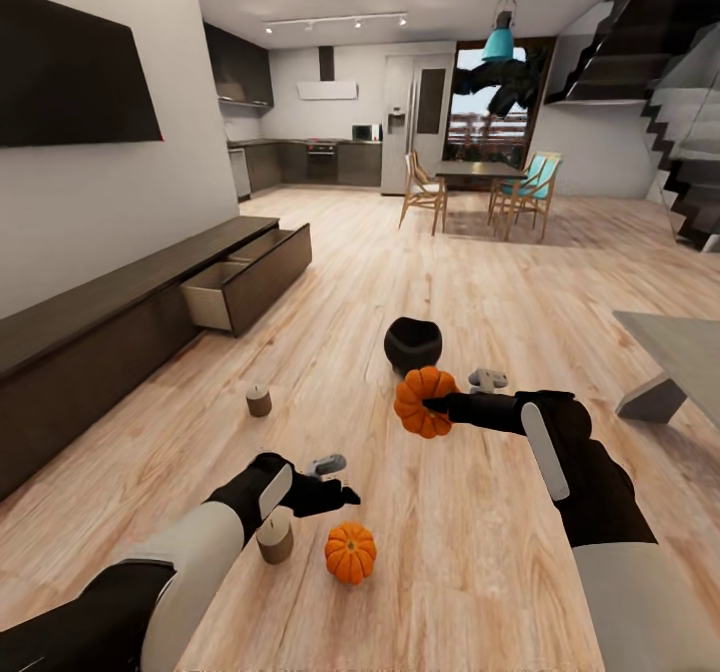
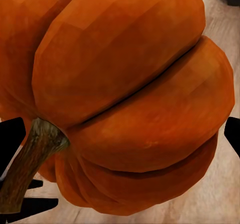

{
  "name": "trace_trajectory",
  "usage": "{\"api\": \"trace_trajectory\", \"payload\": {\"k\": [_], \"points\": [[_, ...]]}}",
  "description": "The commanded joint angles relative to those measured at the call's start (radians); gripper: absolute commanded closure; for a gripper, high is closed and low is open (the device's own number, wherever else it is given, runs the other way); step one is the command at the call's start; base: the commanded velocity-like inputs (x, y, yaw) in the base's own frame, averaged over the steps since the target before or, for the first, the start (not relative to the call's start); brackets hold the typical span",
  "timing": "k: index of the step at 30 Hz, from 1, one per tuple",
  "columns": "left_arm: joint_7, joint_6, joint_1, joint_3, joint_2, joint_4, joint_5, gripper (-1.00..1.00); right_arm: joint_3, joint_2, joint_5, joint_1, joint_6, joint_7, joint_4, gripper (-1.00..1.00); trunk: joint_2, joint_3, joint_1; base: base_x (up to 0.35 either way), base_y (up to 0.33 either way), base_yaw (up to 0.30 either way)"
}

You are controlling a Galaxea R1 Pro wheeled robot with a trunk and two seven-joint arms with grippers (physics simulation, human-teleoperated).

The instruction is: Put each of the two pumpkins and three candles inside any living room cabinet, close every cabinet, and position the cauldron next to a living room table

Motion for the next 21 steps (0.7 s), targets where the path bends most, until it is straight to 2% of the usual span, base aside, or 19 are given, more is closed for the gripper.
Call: {"api": "trace_trajectory", "payload": {"k": [1,10,21], "points": [[0.002,0.006,0.0,0.0,0.0,0.002,0.006,-1.0,0.0,0.0,-0.001,-0.001,0.004,0.002,-0.001,1.0,-0.008,-0.006,0.004,0.0,0.0,0.0],[0.0,0.0,0.0,0.0,0.002,0.012,0.006,-1.0,-0.001,-0.001,-0.001,-0.001,0.004,0.002,-0.001,1.0,-0.071,-0.048,0.038,0.0,0.0,0.0],[0.001,-0.003,0.0,0.002,0.003,0.012,0.007,-1.0,-0.001,-0.001,-0.002,0.0,0.004,0.004,-0.001,1.0,-0.073,-0.102,0.043,0.0,0.0,0.0]]}}
